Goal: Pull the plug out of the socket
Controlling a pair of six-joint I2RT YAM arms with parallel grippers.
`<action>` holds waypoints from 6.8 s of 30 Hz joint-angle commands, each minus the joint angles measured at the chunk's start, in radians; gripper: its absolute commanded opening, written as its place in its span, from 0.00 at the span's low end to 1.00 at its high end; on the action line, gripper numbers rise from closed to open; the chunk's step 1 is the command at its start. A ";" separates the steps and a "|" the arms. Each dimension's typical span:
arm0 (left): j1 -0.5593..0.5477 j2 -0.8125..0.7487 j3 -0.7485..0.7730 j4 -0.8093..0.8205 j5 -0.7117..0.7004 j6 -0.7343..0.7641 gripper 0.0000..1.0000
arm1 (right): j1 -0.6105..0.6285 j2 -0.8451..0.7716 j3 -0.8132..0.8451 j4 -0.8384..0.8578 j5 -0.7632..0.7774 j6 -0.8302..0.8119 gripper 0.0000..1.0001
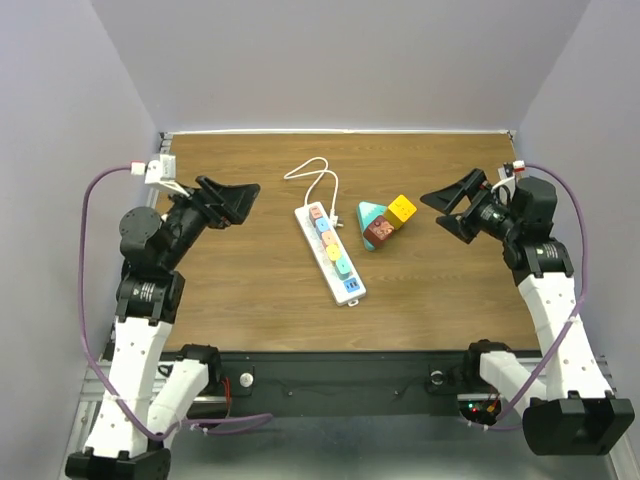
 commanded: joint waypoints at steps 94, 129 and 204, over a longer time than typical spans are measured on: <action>-0.435 0.133 -0.010 -0.254 -0.602 0.053 0.95 | 0.370 0.963 0.559 -0.162 0.764 -0.301 0.62; -0.646 0.791 0.168 0.054 -0.332 -0.033 0.00 | 0.484 0.451 0.142 -0.208 0.434 -0.513 0.73; -0.629 0.527 -0.067 0.089 -0.264 -0.117 0.00 | 0.837 0.604 -0.011 0.011 0.598 -0.276 0.00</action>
